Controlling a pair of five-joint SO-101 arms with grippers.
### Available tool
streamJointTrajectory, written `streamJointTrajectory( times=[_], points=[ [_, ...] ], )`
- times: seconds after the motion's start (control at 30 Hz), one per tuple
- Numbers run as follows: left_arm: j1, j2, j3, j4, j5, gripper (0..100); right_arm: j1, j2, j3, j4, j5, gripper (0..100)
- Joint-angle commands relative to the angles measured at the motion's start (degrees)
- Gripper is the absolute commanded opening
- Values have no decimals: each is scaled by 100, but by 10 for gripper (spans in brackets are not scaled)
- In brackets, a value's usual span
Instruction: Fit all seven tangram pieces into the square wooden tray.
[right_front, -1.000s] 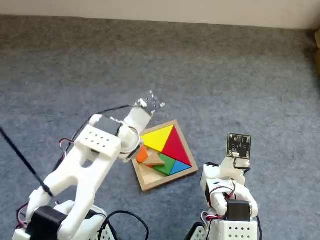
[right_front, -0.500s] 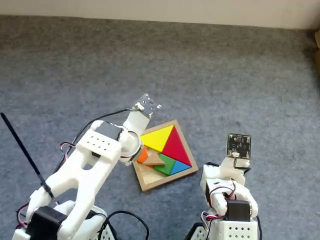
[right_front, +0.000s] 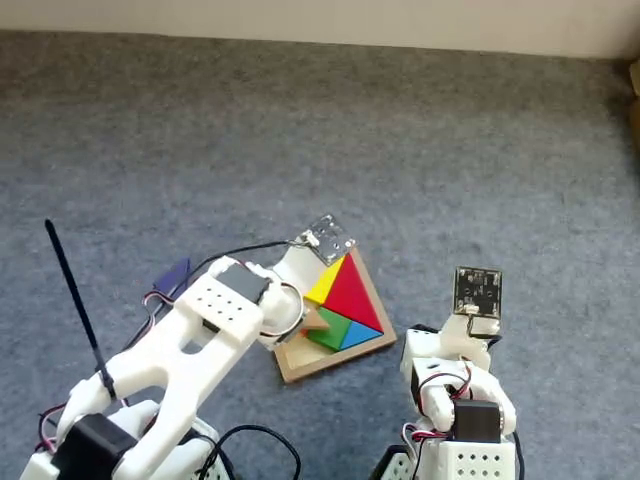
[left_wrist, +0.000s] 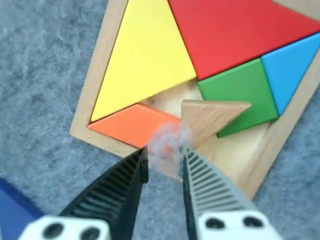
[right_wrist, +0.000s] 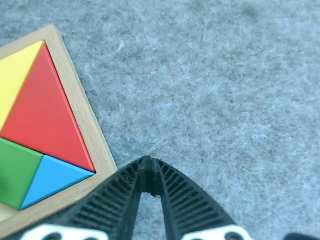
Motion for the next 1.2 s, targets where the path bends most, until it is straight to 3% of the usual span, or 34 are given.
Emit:
streamJointTrajectory(
  times=[0.0, 0.67, 0.77, 0.93, 1.17],
  points=[
    [101, -145, 92, -176, 44, 116, 66, -75, 804, 40, -53, 5],
    [-40, -637, -312, 18, 79, 115, 66, -75, 804, 40, -53, 5],
    [-497, -1393, -268, 299, 79, 115, 66, -75, 804, 40, -53, 5],
    [-1930, -2316, 31, 369, 79, 115, 66, -75, 804, 40, -53, 5],
    [-3442, -2273, -215, 756, -273, 120, 66, -75, 804, 40, -53, 5]
  ],
)
